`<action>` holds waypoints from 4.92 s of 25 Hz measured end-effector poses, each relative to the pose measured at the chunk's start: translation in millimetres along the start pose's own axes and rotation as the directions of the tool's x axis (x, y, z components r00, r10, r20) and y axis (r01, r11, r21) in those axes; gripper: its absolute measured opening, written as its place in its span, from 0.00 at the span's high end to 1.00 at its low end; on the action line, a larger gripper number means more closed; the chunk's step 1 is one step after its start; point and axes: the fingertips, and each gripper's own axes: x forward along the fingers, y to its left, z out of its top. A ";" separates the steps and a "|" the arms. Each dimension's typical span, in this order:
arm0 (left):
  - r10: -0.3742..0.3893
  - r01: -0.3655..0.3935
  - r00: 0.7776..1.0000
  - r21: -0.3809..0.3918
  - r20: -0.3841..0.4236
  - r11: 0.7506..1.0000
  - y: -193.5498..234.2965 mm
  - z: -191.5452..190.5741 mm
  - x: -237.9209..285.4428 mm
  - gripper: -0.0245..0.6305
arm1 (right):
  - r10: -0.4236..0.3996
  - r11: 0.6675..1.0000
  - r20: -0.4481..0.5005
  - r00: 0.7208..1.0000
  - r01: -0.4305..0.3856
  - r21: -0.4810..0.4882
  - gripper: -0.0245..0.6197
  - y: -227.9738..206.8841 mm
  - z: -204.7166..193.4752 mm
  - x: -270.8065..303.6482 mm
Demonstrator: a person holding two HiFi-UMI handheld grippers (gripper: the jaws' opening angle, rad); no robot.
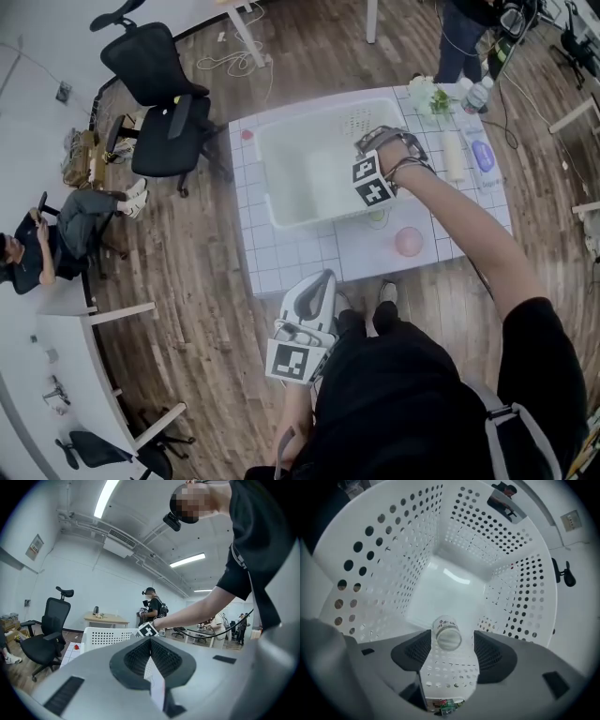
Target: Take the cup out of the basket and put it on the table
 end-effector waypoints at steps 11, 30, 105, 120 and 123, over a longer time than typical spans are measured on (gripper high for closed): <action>0.012 -0.013 1.000 -0.040 -0.020 0.999 -2.2 -3.2 -0.9 0.95 | 0.108 0.987 -0.148 0.983 -0.124 -0.098 0.51 8.3 -8.5 42.5; -0.019 0.019 1.000 -0.010 -0.025 1.000 -11.5 5.4 8.0 0.95 | 0.044 0.996 -0.135 0.990 -0.054 -0.075 0.52 0.1 -6.0 53.9; -0.125 0.120 0.991 0.109 0.041 0.987 -57.3 22.0 2.7 0.95 | -0.718 0.495 0.594 0.363 -0.334 0.802 0.52 100.2 0.1 -252.7; -0.137 0.133 0.989 0.062 0.054 0.989 -77.2 24.5 -3.4 0.95 | -0.837 0.458 0.547 0.007 -0.537 0.708 0.52 169.9 4.8 -322.8; -0.149 0.144 0.987 0.078 0.063 0.986 -80.6 19.8 -6.6 0.95 | -0.842 0.460 0.538 -0.026 -0.554 0.693 0.52 184.2 9.9 -330.7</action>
